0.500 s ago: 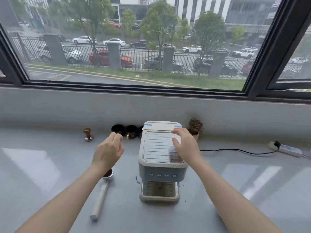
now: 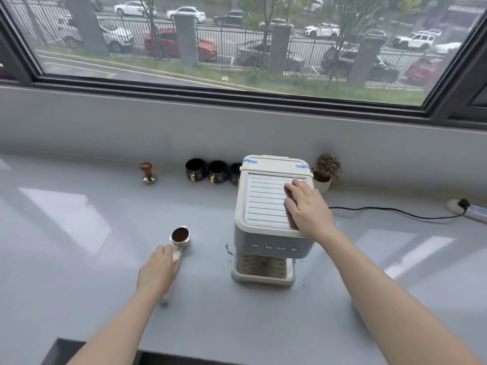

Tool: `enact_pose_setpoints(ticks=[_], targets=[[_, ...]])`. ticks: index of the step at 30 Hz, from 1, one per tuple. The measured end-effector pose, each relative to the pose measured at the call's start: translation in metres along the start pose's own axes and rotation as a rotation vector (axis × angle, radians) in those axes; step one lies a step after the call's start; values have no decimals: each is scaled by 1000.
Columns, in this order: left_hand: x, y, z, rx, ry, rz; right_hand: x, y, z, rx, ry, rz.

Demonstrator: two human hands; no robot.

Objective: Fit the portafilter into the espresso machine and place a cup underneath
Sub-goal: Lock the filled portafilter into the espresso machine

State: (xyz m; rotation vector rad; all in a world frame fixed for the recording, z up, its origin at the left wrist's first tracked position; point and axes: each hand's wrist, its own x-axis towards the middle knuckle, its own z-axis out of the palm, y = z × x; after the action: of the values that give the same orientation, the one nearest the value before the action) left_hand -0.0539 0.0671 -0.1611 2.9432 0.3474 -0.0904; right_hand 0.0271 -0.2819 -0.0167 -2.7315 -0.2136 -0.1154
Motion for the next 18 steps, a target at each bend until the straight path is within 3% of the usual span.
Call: enact_pose_setpoints(ticks=[7,9,18], targets=[[-12,-14,41,97,-152,-134,-2,1,3,-41,15,-5],[-11,-12,48,35,-175,-168,-1,4,6,-87,22,-48],[-3,-3,55,-311,-163,-368,2,8,10,10,-14,77]])
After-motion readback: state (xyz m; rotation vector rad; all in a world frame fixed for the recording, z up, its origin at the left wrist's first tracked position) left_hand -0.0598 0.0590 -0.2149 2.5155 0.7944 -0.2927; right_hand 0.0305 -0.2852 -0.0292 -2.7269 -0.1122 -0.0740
